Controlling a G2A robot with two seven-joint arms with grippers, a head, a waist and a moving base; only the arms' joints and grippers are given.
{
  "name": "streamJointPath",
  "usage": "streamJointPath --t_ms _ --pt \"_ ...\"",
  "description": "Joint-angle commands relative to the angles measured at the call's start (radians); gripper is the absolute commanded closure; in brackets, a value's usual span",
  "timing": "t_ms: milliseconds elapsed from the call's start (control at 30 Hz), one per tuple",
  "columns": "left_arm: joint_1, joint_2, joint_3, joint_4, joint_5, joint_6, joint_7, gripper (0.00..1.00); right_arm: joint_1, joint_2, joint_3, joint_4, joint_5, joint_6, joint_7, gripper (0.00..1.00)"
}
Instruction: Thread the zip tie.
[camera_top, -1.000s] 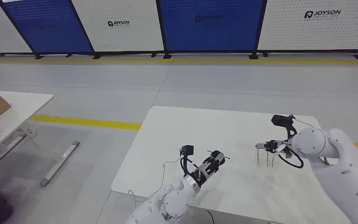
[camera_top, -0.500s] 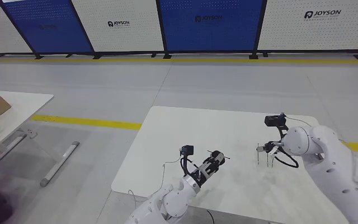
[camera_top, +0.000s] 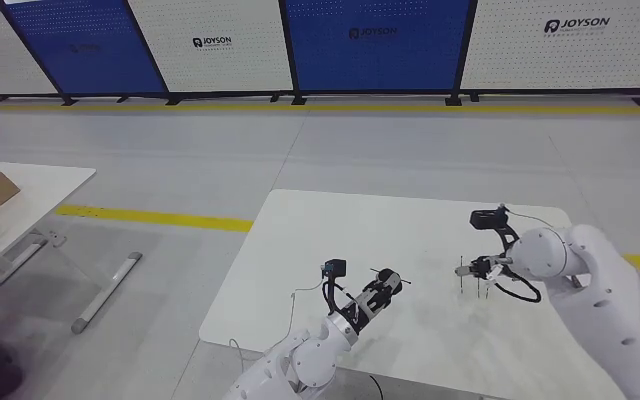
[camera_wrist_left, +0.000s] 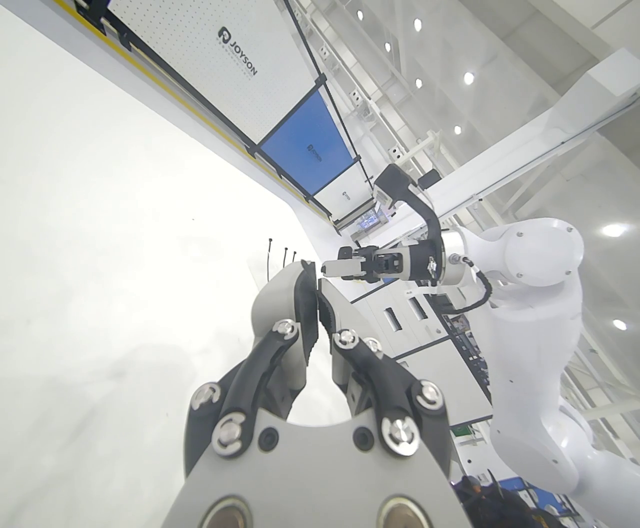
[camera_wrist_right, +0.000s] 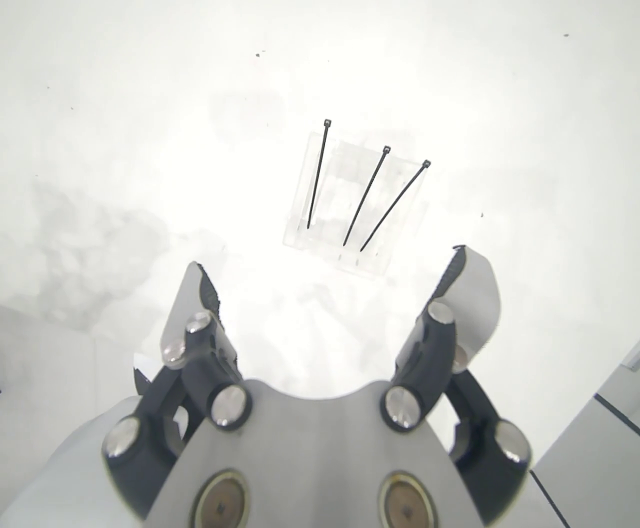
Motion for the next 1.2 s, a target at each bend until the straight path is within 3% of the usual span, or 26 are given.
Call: streamJointPath --t_ms 0,33,600,967,1167 --pt "0.000 0.000 0.000 0.000 0.000 0.000 0.000 1.00 -0.002 0.001 -0.001 0.005 -0.004 0.005 0.000 0.65" --pt "0.000 0.000 0.000 0.000 0.000 0.000 0.000 1.00 -0.003 0.002 -0.003 0.011 -0.004 0.008 0.000 0.69" --pt "0.000 0.000 0.000 0.000 0.000 0.000 0.000 1.00 0.110 -0.017 -0.142 0.178 0.073 0.060 0.000 0.71" --pt "0.000 0.000 0.000 0.000 0.000 0.000 0.000 1.00 0.208 -0.061 -0.267 0.333 0.148 0.070 0.000 0.75" --pt "0.000 0.000 0.000 0.000 0.000 0.000 0.000 1.00 0.250 -0.093 -0.319 0.419 0.188 0.049 0.000 0.81"
